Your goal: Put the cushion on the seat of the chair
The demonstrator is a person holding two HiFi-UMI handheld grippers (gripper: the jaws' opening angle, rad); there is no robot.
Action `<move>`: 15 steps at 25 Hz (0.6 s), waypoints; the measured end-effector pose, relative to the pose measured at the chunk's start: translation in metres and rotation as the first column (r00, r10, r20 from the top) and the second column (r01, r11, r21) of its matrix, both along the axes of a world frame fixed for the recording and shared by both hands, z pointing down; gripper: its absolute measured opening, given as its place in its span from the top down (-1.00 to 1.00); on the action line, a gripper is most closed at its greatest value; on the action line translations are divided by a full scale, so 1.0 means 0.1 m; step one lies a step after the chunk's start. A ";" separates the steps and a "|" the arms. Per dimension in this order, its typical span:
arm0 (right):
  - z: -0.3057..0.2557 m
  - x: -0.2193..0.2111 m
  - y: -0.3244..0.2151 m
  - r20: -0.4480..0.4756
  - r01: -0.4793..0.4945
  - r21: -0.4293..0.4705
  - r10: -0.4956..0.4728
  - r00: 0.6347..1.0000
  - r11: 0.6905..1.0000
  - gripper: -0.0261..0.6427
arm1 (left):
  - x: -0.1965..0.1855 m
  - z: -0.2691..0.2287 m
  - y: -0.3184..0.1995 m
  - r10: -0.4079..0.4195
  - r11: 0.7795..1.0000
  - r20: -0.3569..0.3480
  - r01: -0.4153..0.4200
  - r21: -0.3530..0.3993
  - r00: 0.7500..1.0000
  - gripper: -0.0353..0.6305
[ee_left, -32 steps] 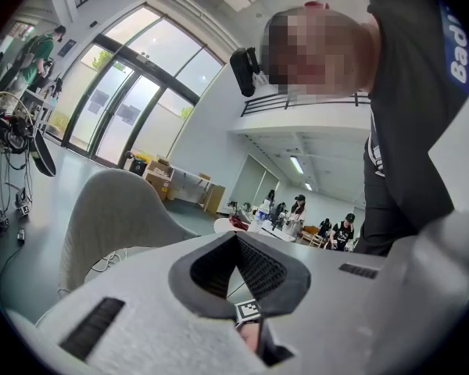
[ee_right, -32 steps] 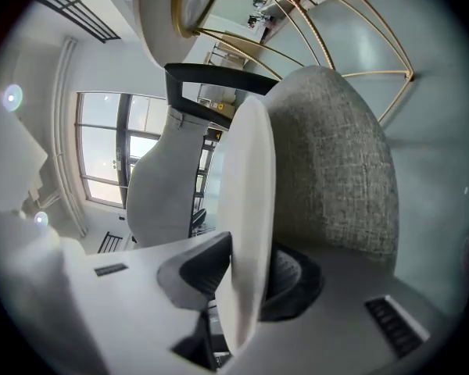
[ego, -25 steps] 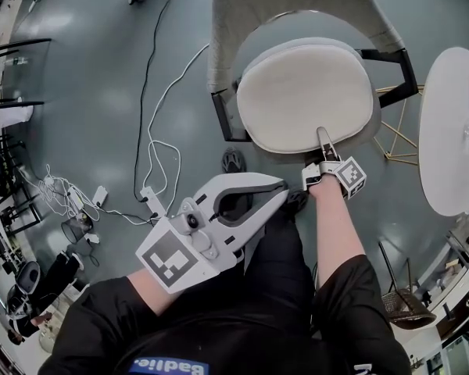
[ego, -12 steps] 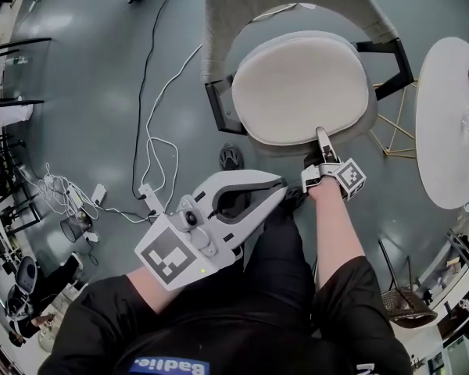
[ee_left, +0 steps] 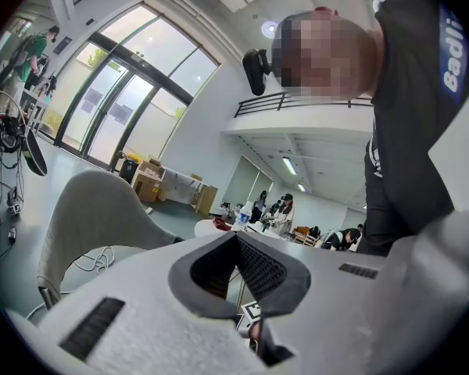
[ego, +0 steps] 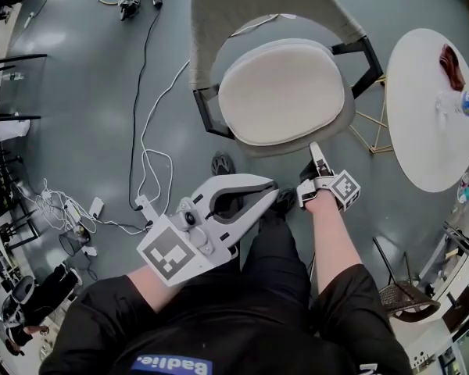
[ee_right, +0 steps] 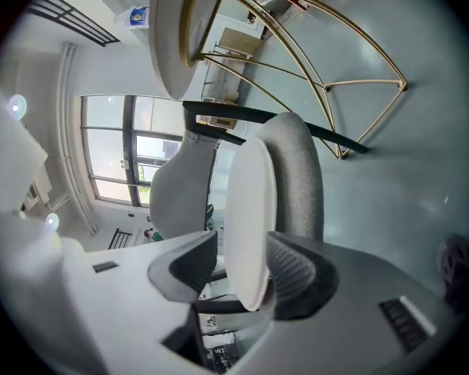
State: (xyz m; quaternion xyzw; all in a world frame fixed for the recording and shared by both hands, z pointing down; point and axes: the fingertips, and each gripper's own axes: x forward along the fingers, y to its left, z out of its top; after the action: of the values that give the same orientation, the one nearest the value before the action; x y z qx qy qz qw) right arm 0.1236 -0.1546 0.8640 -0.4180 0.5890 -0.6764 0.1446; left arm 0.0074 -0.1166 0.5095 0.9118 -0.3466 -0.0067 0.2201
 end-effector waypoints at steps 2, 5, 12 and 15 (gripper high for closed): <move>-0.20 0.00 0.02 0.003 0.019 0.015 -0.019 1.000 1.000 0.39 | 0.06 -0.11 0.04 0.014 1.000 0.000 -0.014 0.004 1.000 0.89; -0.53 0.01 0.09 -0.010 0.048 0.017 -0.048 0.999 0.999 0.39 | 0.12 -0.31 0.11 0.031 0.999 -0.002 -0.031 0.009 1.000 0.89; -1.58 -0.09 0.08 -0.052 0.142 0.128 -0.136 0.989 0.982 0.39 | 0.16 -0.85 0.23 0.050 0.999 -0.017 -0.049 0.021 0.999 0.89; -2.02 -0.15 0.08 -0.052 0.179 0.173 -0.172 0.984 0.969 0.39 | 0.17 -1.03 0.25 0.057 0.998 -0.018 -0.056 0.035 0.998 0.89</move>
State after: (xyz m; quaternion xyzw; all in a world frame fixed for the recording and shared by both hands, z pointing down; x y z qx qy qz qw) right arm 0.1090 -0.1465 0.6620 -0.3622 0.6839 -0.6236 0.1099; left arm 0.0241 -0.0915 0.4068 0.9248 -0.3184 -0.0151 0.2079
